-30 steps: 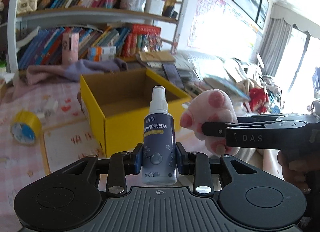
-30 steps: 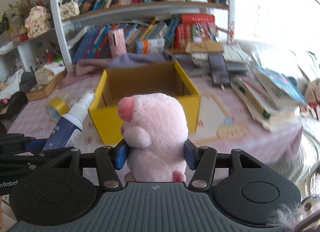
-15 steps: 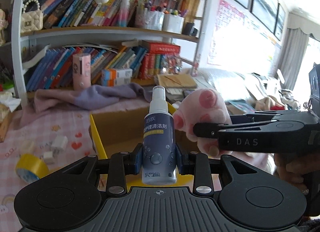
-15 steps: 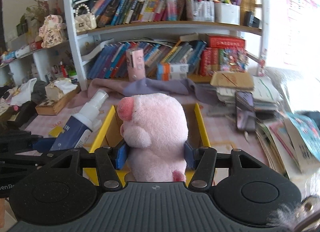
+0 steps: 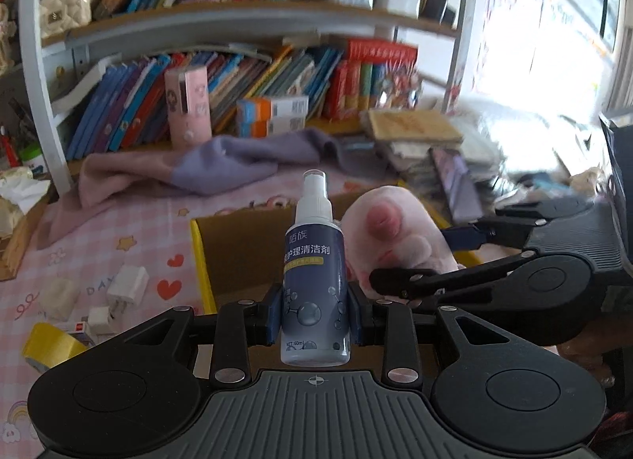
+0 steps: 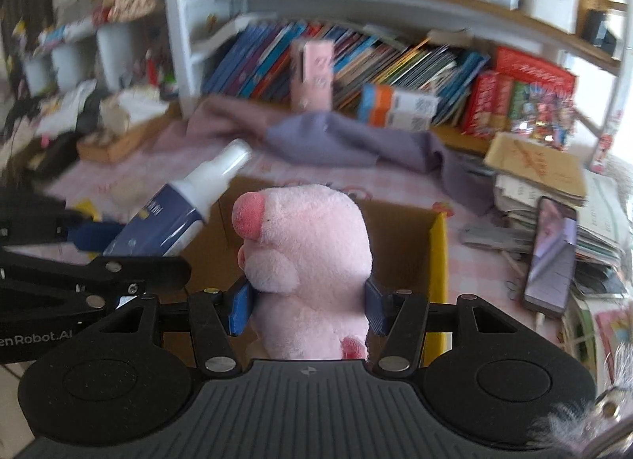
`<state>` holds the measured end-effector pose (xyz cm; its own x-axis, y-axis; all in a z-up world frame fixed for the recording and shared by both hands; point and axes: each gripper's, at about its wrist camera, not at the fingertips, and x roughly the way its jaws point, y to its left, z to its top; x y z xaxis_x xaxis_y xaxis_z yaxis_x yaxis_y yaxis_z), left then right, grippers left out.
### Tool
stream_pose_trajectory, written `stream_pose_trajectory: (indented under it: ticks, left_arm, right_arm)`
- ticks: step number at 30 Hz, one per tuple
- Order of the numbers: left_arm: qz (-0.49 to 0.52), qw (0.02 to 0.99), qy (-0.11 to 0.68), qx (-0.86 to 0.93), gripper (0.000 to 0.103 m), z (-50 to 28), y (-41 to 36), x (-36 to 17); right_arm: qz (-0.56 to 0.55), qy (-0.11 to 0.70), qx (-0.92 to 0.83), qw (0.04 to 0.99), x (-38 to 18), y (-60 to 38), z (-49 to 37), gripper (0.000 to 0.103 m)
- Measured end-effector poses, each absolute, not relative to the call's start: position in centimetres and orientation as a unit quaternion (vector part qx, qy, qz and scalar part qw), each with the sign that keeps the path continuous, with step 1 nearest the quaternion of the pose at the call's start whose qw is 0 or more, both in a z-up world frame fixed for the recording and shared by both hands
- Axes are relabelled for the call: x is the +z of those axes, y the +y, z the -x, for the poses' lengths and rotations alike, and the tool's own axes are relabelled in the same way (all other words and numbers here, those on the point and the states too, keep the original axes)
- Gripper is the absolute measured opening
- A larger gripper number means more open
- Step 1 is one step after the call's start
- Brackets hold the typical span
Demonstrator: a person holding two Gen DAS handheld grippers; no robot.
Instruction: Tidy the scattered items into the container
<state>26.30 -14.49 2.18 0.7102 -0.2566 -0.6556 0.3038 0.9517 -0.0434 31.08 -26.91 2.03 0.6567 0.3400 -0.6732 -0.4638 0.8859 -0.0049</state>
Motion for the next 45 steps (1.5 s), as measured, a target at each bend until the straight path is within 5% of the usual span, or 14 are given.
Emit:
stream_pose_trajectory:
  ticks: [18,24,45]
  left_arm:
    - [-0.113,0.886,0.429,-0.138,0.032,-30.8,-16.6,-2.7]
    - [-0.116,0.899,0.405,-0.120,0.050,-30.0,-17.0,-2.0]
    - [-0.034,0.946,0.317,-0.065,0.085,-20.8,-13.2,3.2]
  right_arm:
    - [0.209,0.423,0.269,0.840,-3.5,-25.6,-33.7,0.057]
    - [0.206,0.401,0.277,0.849,-3.0,-25.7,-33.2,0.070]
    - [0.135,0.303,0.212,0.919,2.6,-27.1,-26.6,0.075]
